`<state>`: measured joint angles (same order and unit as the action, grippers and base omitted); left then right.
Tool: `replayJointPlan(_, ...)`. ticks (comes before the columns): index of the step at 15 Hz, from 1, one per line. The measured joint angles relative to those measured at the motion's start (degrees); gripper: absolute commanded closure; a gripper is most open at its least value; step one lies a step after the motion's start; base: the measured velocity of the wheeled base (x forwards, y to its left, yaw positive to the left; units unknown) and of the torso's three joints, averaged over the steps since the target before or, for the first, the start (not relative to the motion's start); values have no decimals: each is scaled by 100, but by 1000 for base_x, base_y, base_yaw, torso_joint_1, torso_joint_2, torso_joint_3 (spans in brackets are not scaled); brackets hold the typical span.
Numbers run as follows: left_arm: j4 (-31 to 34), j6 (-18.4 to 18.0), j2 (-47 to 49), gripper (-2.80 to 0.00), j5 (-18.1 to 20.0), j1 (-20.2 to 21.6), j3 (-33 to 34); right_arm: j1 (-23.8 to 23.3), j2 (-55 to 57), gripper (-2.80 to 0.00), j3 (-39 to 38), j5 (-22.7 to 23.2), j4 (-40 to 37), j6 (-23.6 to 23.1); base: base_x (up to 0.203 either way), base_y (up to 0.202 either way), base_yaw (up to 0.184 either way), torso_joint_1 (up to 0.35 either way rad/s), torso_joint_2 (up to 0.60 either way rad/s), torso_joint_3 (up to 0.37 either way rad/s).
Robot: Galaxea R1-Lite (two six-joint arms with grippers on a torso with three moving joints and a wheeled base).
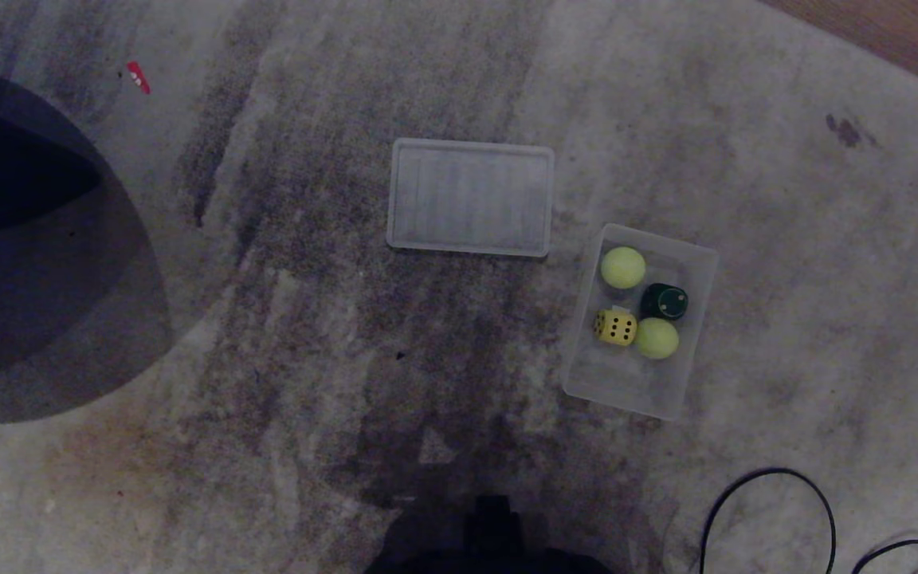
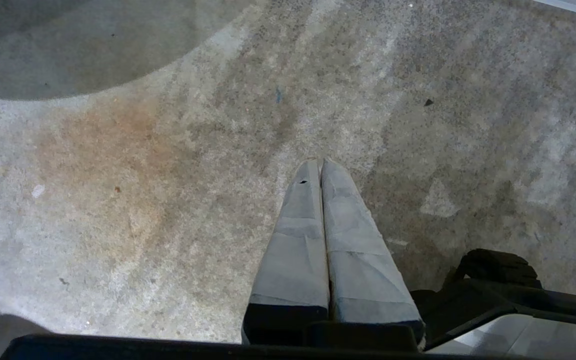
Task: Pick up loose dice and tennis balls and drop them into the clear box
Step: Pick up toys out of the box
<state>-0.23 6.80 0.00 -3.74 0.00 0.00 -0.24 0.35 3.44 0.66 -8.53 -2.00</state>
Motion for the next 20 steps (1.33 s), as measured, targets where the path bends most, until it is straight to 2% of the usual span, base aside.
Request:
replayJointPlan(4,1,0,0,0,0,0,0,0,-45,0,0,-21,-6,216,0,0,0,0,0,0)
replayJointPlan(16,1,55,0,0,-2,0,0,0,-51,0,0,-24,-11,226,0,0,0,0,0,0)
replayJointPlan(20,1,61,0,0,-2,0,0,2,-51,0,0,-23,-11,225,0,0,0,2,3,138)
